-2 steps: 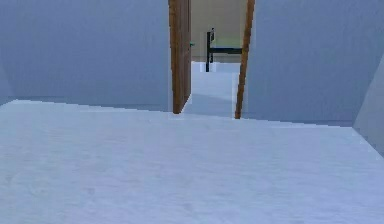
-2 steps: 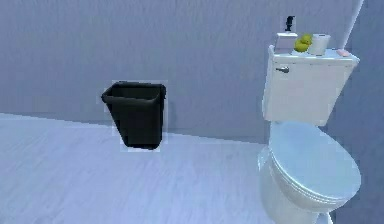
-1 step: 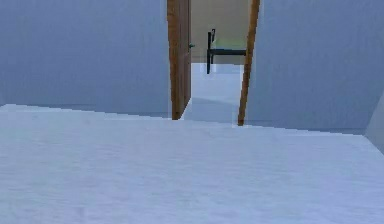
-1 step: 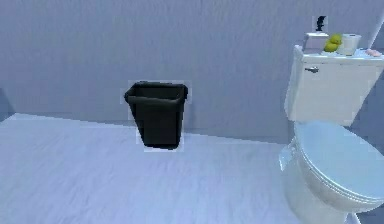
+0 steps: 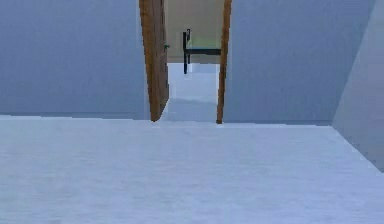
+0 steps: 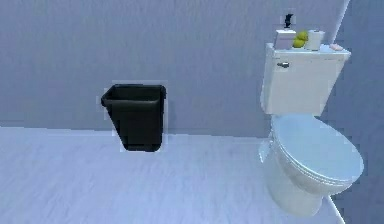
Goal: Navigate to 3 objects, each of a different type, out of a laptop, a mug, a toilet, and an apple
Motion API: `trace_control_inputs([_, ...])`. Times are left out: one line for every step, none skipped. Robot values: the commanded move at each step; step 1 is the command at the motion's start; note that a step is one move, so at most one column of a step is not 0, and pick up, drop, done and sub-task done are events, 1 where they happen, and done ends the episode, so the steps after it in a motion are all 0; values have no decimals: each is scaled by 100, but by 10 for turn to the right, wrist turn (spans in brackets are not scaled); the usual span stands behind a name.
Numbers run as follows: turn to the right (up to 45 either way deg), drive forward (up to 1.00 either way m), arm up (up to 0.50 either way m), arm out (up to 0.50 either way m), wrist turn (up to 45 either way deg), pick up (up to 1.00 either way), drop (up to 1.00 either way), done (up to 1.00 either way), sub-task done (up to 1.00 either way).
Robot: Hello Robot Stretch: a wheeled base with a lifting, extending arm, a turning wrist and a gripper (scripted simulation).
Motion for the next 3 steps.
trace_control_inputs([0,100,0,0,0,0,0,0,0])
trace_control_inputs([0,100,0,0,0,0,0,0,0])
trace_control_inputs([0,100,0,0,0,0,0,0,0])
